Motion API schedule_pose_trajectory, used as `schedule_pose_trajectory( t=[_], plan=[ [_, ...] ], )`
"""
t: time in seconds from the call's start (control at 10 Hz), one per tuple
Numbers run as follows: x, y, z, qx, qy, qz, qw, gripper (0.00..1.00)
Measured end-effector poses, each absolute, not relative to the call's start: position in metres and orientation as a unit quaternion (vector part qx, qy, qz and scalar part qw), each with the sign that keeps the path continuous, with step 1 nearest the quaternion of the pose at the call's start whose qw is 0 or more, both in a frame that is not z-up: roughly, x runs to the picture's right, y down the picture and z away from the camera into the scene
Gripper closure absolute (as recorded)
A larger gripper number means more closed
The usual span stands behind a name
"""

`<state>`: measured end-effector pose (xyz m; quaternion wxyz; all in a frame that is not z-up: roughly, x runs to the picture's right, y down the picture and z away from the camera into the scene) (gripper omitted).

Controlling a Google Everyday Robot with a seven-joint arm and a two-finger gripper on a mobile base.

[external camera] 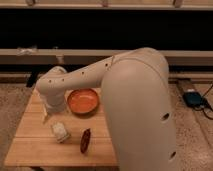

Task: Place the white sponge in the ceramic cup

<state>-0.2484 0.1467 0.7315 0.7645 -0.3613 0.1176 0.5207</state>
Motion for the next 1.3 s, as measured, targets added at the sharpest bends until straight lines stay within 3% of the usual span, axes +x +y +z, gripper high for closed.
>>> schedule_pose_trajectory(
  t=[0.7, 1.3],
  plan=[
    [-0.249, 0.147, 0.732, -0.36, 0.118, 0.519, 0.766, 0.2],
    [-0.263, 0.183, 0.756, -0.341, 0.135, 0.494, 0.788, 0.2]
  ],
)
